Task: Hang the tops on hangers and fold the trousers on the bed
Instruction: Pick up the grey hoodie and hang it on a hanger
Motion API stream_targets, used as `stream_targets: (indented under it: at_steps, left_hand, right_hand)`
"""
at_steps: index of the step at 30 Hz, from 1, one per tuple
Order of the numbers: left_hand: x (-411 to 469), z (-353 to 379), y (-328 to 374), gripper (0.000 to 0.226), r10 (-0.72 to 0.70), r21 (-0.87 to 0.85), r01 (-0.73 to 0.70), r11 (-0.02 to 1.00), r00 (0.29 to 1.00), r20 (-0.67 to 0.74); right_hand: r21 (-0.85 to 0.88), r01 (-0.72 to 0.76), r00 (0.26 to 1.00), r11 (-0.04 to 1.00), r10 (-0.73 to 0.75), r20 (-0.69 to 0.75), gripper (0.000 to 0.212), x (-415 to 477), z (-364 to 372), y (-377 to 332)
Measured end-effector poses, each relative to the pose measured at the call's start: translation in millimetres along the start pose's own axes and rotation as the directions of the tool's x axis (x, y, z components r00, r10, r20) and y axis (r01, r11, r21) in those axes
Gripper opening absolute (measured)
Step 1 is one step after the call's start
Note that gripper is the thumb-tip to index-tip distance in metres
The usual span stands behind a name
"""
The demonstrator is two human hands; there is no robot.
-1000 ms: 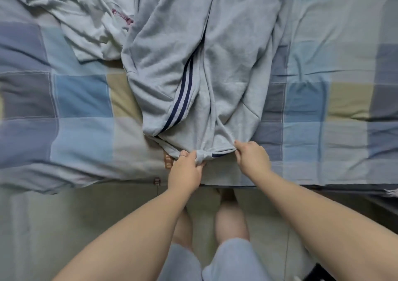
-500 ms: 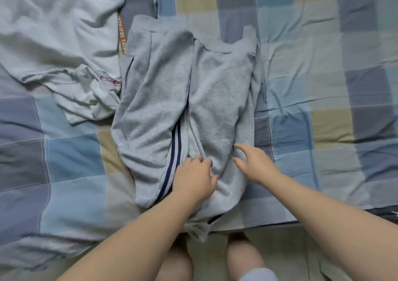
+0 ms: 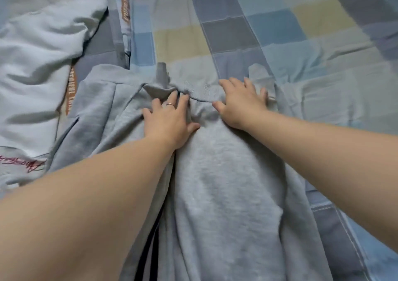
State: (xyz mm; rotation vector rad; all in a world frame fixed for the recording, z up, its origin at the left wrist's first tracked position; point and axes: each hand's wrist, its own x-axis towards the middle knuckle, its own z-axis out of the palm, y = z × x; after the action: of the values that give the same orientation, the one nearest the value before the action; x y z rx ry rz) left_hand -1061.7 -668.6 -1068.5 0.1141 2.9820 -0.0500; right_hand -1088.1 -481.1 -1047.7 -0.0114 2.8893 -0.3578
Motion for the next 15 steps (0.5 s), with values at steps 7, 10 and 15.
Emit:
stream_targets:
  at_steps: [7,10,15]
  left_hand:
    - [36.7,31.1,1.8,0.072,-0.020,0.025,0.027,0.999,0.972,-0.232]
    - [29.1,21.6,18.7,0.038,-0.088,-0.032,0.083,0.996,0.981,-0.172]
    - [-37.3,-14.0,39.0,0.029,-0.129,-0.248,0.143,0.958,0.989,0.072]
  right_hand:
    - [-0.081,-0.015,0.936,0.997,-0.015,-0.351,0.047,11.9,61.0,3.8]
    - [0.138,0.032,0.963,0.990,0.006,-0.268,0.021,10.0,44.8,6.0]
    - [0.361,0.045,0.999,0.932,-0.037,-0.028,0.017,-60.1,0.2,9.5]
